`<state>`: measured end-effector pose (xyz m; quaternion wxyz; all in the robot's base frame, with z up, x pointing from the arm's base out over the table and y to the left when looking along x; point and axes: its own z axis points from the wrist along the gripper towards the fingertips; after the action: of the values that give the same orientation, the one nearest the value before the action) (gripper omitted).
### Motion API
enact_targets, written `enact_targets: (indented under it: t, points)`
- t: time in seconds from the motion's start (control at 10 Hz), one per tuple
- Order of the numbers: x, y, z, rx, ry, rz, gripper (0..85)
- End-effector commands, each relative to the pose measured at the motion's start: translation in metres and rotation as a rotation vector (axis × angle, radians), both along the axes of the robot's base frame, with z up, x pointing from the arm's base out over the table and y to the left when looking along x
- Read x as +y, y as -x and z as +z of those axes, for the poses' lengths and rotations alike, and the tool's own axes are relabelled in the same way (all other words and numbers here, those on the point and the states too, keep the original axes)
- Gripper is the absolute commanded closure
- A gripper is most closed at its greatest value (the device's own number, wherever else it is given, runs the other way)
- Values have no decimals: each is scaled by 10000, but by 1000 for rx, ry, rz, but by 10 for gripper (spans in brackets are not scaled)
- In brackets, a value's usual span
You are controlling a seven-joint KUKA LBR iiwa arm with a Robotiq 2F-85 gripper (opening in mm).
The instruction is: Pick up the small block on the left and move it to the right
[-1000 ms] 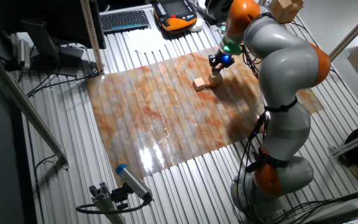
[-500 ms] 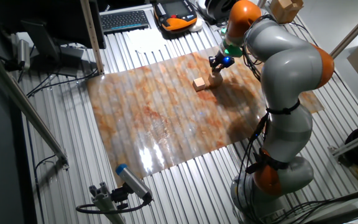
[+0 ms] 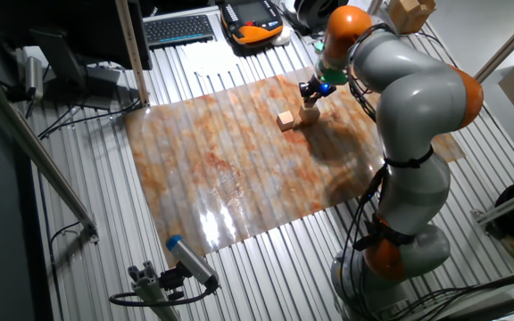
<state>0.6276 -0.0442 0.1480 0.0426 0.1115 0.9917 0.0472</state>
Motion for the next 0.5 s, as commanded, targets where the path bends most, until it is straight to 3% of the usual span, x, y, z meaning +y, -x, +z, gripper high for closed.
enact_targets:
  t: [0.0, 0.3, 0.4]
  points:
    - [3, 0, 2, 8, -3, -3, 850]
    - [34, -23, 16, 22, -50, -38, 850]
    - [181, -114, 66, 30, -59, -67, 850]
